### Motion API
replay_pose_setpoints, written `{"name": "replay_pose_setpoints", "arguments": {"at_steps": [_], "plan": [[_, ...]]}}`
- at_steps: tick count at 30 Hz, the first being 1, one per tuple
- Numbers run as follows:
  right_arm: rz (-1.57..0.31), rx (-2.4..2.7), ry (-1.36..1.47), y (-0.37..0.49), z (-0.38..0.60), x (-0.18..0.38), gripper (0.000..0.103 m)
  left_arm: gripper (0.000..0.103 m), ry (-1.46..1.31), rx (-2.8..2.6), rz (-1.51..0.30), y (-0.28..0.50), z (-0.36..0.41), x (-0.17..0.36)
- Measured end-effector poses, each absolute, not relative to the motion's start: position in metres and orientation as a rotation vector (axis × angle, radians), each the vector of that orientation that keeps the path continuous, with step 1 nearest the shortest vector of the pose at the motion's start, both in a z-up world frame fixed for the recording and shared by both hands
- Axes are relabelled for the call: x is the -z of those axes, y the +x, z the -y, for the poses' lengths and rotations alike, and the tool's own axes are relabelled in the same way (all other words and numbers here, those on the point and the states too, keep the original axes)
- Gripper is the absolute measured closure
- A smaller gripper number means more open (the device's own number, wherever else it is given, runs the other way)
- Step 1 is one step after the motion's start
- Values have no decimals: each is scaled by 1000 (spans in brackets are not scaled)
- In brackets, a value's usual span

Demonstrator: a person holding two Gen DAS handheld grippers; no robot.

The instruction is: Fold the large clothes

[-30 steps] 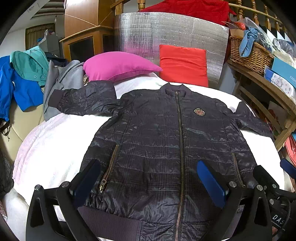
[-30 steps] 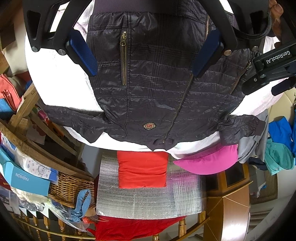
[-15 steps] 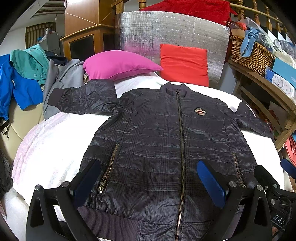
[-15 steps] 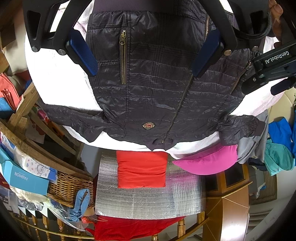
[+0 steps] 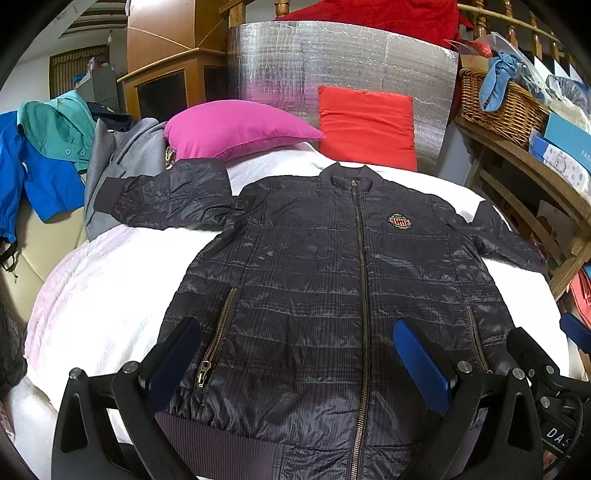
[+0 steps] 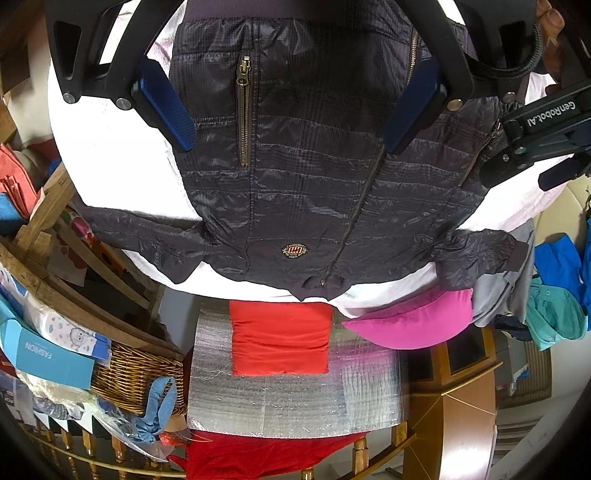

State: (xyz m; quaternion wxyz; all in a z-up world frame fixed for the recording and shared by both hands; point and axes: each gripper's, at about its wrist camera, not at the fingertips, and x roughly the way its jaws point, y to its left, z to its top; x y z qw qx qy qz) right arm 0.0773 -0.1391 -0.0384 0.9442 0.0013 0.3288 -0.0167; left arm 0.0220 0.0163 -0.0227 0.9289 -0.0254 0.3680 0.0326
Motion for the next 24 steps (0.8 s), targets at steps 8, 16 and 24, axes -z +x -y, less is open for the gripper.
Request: {"name": "replay_pose_setpoints", "arguments": {"at_steps": [8,16,24], "plan": [[-673,30,2,81,139,39,0,0,-45,-68,-759,27,-14,24],[-680,23,3,86,138,41,0,0,-40,-69,-764,31,-12,26],[-681,19,-1,87,135,43,0,0,-41,-73,-763,31,-12,27]]}}
